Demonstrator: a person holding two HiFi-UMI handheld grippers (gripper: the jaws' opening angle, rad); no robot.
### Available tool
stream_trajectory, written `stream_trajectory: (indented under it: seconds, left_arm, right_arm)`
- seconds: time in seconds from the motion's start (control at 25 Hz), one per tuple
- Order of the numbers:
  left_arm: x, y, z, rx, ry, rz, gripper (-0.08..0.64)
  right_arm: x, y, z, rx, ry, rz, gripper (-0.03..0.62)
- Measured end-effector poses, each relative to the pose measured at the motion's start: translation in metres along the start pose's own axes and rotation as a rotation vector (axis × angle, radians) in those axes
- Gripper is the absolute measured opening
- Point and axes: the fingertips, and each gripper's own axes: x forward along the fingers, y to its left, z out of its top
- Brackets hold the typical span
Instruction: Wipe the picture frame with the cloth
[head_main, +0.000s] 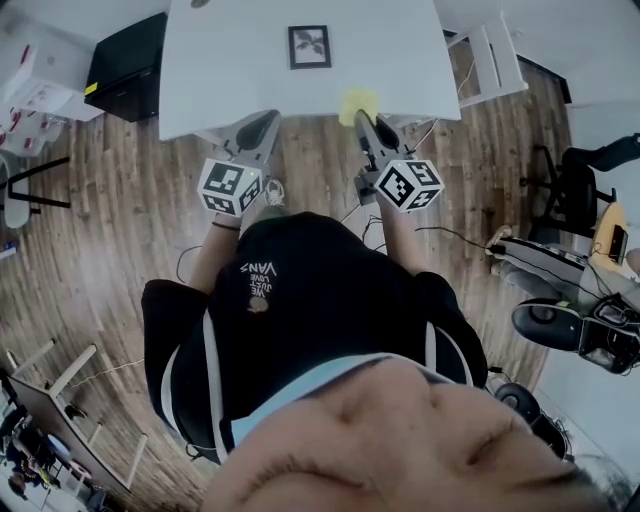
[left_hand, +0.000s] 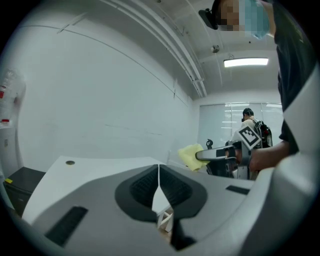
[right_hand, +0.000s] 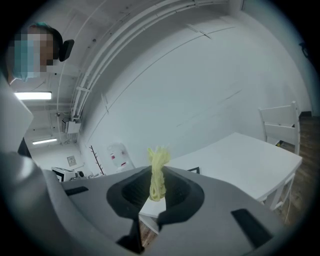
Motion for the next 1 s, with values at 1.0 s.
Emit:
stream_trajectory:
  seconds: [1.0]
  left_arm:
    - [0.033,0.122,-0.001,0.000,0.028,-0.098,0.017]
  right_arm:
    - [0.112,-0.009,0.006,0.028,-0.053,-0.120,0.046]
